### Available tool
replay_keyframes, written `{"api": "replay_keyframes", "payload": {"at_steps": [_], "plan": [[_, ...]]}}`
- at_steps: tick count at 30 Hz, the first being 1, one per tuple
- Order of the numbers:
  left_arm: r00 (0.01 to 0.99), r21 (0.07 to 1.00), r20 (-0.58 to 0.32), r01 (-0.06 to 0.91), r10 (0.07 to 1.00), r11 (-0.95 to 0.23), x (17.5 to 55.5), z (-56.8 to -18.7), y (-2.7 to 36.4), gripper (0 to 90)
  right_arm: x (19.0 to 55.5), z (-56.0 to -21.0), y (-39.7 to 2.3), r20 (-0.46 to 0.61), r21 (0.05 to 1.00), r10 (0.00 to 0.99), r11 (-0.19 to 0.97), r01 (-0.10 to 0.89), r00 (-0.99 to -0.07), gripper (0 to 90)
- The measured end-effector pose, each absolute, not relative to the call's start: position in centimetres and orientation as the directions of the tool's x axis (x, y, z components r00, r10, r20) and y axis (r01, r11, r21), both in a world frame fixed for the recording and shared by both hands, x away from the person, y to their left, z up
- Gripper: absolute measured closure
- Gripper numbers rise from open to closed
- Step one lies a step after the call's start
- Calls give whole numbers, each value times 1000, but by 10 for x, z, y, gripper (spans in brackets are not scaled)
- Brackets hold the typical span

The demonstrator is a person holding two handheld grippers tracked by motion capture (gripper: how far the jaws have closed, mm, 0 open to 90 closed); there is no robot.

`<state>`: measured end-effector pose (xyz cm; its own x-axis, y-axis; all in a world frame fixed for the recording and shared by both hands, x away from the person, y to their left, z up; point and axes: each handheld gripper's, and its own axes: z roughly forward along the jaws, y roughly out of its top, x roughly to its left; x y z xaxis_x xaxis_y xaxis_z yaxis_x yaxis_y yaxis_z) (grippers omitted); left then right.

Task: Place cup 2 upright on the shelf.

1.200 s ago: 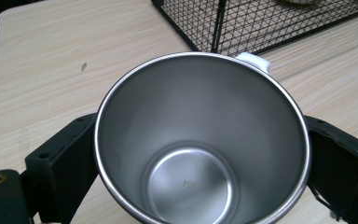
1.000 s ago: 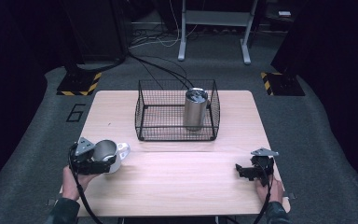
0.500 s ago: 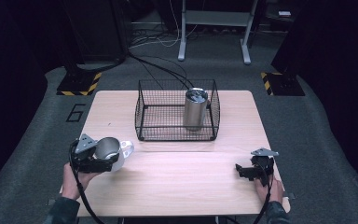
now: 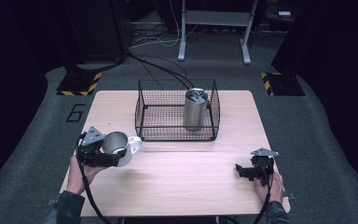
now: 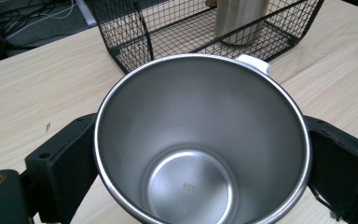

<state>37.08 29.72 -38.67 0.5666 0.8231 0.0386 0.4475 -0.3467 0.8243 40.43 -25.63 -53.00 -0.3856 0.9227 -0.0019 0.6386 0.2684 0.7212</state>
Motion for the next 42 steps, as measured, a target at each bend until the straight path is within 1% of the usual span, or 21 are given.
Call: {"api": "replay_keyframes", "payload": {"at_steps": [22,42], "plan": [[644,826,39,409,764,-387,391,-365,263,62,405,-530,-257,-4,720,919,277,637,-395,0],[674,837,28,388,738,-386,412,-353,241,62,405,-530,-257,-4,720,918,278,636,-397,0]]}}
